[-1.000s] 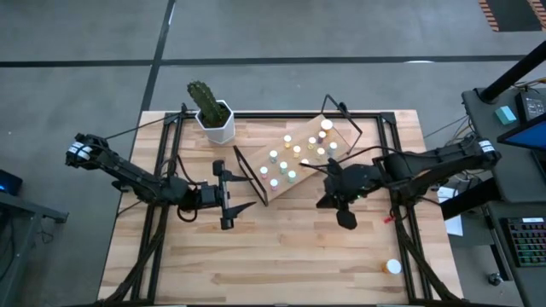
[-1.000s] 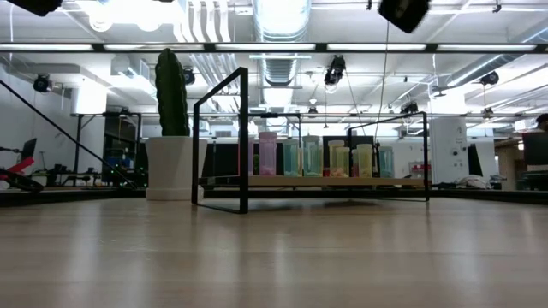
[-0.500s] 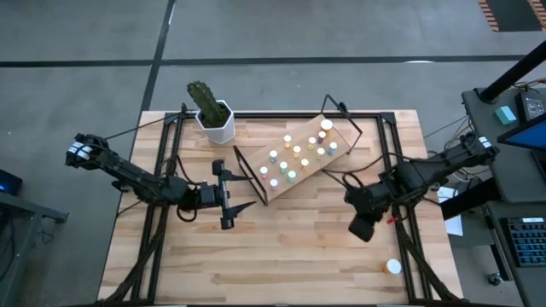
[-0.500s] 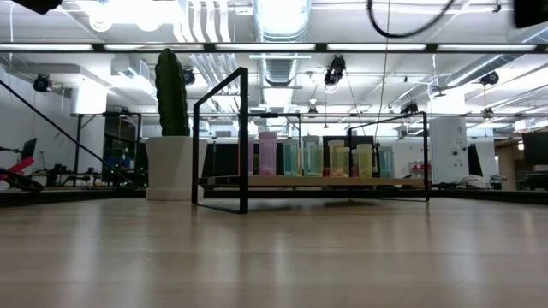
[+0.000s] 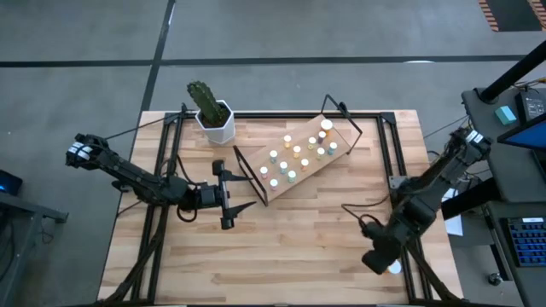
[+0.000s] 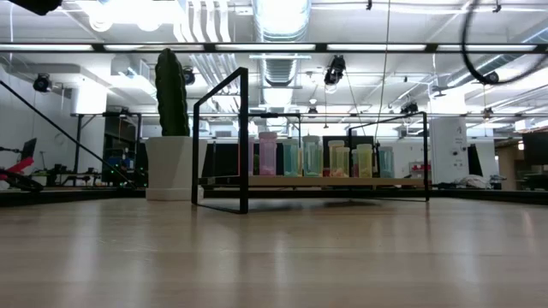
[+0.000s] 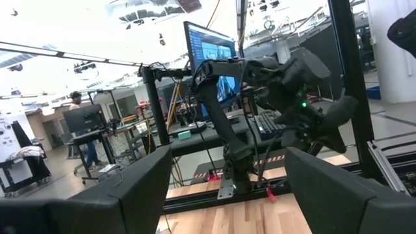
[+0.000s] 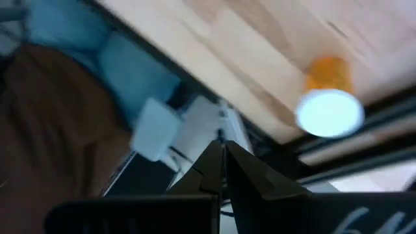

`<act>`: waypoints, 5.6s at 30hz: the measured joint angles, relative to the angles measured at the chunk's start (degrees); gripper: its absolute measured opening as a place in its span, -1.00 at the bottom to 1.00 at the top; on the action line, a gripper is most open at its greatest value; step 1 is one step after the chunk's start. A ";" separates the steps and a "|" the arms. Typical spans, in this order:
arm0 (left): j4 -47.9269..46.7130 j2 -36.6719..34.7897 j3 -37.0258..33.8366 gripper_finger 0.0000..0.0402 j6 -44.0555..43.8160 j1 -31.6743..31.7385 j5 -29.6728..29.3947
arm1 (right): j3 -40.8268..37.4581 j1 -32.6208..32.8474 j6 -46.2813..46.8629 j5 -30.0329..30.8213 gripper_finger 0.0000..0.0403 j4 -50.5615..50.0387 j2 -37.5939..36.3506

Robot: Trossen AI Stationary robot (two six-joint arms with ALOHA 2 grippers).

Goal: Pick and place medicine bottles onto shelf by color
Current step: Put the orange pill bottle on the shelf aligned with the other orange pill bottle

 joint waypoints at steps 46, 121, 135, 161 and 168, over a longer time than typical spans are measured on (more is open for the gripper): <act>0.00 -0.02 0.00 0.40 -0.02 0.00 0.00 | -6.69 12.23 14.82 1.86 0.21 -1.94 0.09; -0.07 -0.02 -0.09 0.40 0.09 -0.02 -0.15 | -3.46 14.45 -17.87 9.44 0.11 -3.23 12.10; -0.49 0.00 -0.09 0.40 0.09 -0.02 -0.15 | -1.34 16.11 -37.14 7.44 0.11 -0.06 24.32; -0.46 0.00 -0.15 0.40 -0.57 0.00 -0.14 | 16.14 0.98 -57.35 55.38 -0.13 -11.28 21.92; -0.58 1.64 -0.89 0.40 -5.04 -0.80 0.24 | 12.27 -6.30 -88.47 55.52 -0.13 5.69 19.18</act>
